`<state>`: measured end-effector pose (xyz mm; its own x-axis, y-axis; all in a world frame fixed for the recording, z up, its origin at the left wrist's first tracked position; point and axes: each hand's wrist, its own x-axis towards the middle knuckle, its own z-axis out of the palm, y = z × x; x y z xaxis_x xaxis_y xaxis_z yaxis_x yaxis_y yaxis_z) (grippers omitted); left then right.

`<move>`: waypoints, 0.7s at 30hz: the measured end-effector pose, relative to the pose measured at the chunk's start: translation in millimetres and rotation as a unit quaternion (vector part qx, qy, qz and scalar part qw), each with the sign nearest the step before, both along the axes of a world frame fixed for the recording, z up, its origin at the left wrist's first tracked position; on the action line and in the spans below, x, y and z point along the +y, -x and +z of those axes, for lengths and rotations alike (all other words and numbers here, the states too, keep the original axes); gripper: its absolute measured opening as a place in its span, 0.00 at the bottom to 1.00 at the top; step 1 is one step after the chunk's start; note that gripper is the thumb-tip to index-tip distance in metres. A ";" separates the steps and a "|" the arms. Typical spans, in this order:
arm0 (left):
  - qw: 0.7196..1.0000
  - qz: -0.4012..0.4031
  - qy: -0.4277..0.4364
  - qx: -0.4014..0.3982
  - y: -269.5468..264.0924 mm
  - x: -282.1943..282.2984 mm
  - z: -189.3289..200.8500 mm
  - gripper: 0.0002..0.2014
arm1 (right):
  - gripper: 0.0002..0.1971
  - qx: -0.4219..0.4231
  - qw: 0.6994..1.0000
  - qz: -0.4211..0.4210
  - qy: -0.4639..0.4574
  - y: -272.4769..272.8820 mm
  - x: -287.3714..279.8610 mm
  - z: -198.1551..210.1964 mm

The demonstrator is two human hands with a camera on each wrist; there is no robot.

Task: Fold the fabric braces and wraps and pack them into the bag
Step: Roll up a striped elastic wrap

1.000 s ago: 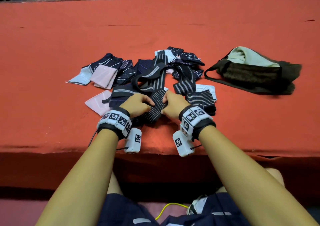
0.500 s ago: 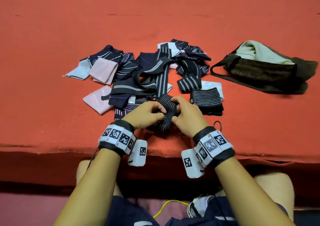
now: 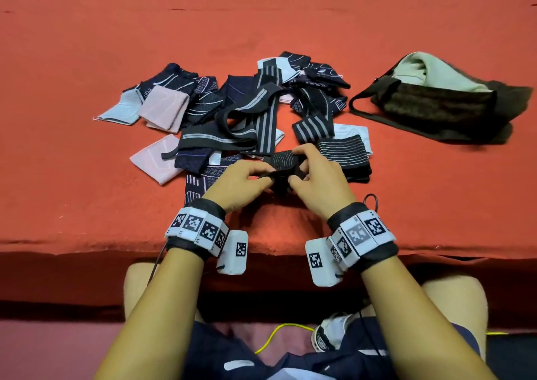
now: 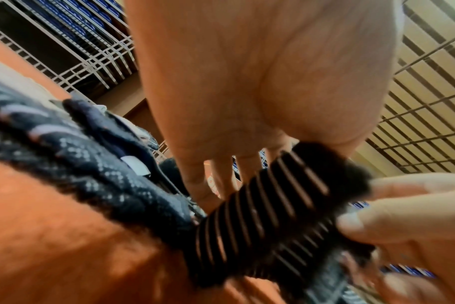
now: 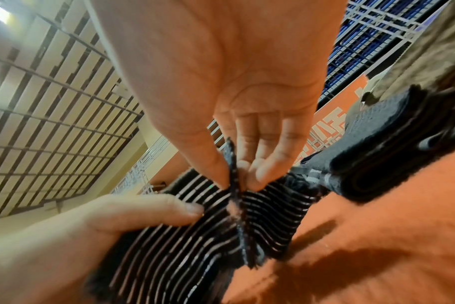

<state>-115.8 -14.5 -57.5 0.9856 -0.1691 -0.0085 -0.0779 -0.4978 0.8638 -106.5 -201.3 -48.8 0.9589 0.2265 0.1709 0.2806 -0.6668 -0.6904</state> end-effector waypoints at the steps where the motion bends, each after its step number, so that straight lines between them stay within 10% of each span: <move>1: 1.000 0.004 0.010 -0.005 1.2 0.9 -0.6 0.08 | 0.23 0.000 1.000 -0.008 -0.007 0.8 -1.6 1.0; 21: 0.981 0.187 0.026 -0.051 7.2 75.0 1.7 0.14 | 0.14 -0.040 0.971 -0.230 -0.050 -31.8 -115.8 14.5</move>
<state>-123.0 60.5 -55.8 0.9742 0.2062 0.0923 0.0143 -0.4640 0.8857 -74.7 -317.1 -34.3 0.9372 -0.2447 0.2486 0.0243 -0.6650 -0.7464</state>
